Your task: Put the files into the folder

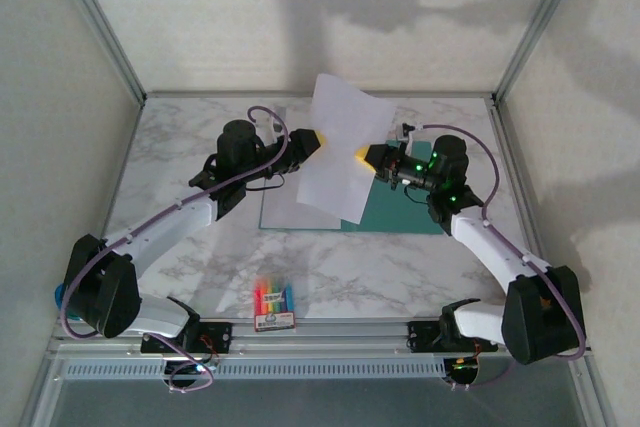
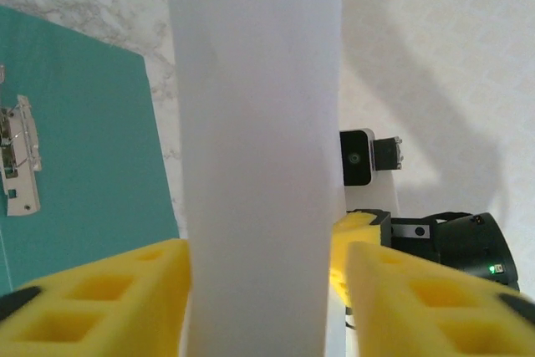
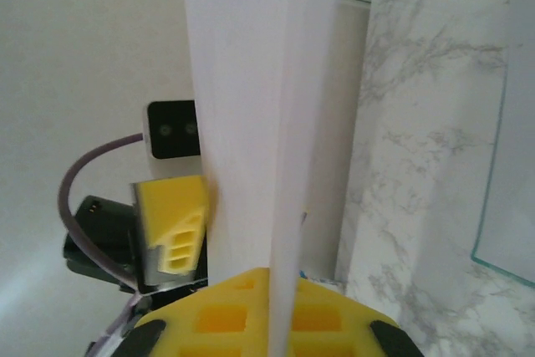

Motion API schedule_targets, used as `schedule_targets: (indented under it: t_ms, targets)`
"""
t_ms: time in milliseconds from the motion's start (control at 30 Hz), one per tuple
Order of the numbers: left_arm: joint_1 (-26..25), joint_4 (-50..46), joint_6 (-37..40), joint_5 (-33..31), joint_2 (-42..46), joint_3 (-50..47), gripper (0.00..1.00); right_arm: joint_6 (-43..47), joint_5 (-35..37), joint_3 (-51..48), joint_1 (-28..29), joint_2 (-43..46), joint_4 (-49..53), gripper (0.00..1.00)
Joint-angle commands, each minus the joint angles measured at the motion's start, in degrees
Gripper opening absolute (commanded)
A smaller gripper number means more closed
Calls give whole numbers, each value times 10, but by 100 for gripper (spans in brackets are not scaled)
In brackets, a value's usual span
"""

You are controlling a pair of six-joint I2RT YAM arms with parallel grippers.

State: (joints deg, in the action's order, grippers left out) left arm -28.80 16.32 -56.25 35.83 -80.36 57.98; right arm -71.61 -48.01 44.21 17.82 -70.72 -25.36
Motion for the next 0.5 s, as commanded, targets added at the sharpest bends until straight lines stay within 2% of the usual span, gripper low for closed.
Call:
schedule_targets:
  t_ms: [0,100,233,367,467]
  targets:
    - [-3,-15,21,-11,23,-3,72,80,7,37,2,27,97,0]
    - [-1,-51,41,-32,32,6,82,174,28,78,2,39,239,0]
    - [2,-106,69,-69,36,19,85,314,82,152,1,47,430,0]
    - [5,-121,81,-83,26,16,86,427,184,225,1,49,595,0]
    - [4,-76,80,-59,17,-9,88,472,271,274,1,43,694,0]
